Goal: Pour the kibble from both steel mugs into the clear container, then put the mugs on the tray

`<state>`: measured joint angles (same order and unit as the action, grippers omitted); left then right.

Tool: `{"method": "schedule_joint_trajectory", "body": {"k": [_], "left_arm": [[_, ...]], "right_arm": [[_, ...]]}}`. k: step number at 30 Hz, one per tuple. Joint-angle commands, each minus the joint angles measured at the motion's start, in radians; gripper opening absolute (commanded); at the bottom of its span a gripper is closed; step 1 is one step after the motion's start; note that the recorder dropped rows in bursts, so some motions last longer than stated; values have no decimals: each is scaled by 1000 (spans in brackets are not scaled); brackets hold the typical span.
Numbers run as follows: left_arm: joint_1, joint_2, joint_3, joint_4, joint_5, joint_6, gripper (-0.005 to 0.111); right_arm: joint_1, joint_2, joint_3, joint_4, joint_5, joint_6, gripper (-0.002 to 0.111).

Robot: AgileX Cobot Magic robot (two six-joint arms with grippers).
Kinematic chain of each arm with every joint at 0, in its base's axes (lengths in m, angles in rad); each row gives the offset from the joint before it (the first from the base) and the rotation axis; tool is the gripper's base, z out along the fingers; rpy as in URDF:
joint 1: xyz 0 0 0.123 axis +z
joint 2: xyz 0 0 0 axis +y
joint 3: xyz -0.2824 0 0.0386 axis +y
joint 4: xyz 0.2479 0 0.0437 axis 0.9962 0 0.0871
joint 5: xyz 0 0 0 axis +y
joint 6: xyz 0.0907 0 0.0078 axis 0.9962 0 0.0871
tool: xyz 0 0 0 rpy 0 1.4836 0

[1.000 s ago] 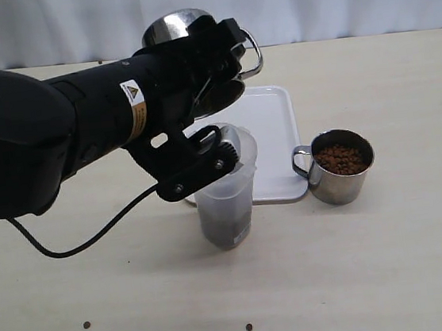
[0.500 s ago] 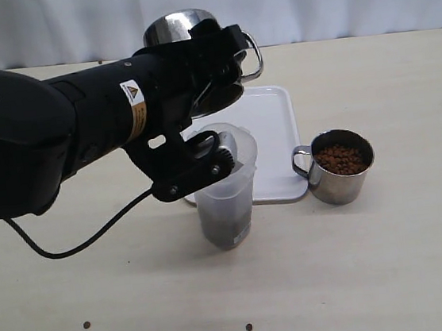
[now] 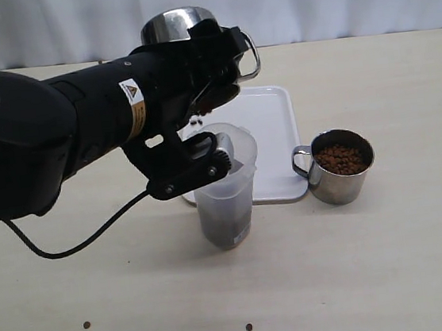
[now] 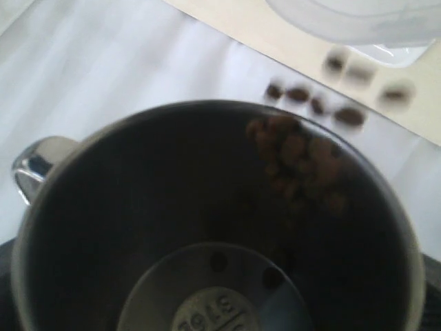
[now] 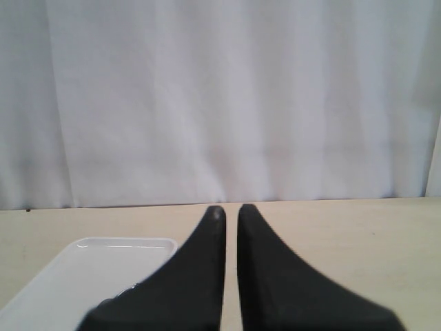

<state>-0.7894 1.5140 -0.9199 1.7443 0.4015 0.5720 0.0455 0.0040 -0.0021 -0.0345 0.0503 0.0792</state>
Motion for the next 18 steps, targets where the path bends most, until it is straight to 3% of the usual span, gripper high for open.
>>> {"method": "schedule_joint_trajectory", "body": {"k": [1,18], "left_arm": [[-4,-5,-13,0,27,1,0],[-4,-5,-13,0,42,63,0]], "right_arm": [[4,-4,2,1,-12,-5,5],[4,-4,2,1,-12,-5,5]]}}
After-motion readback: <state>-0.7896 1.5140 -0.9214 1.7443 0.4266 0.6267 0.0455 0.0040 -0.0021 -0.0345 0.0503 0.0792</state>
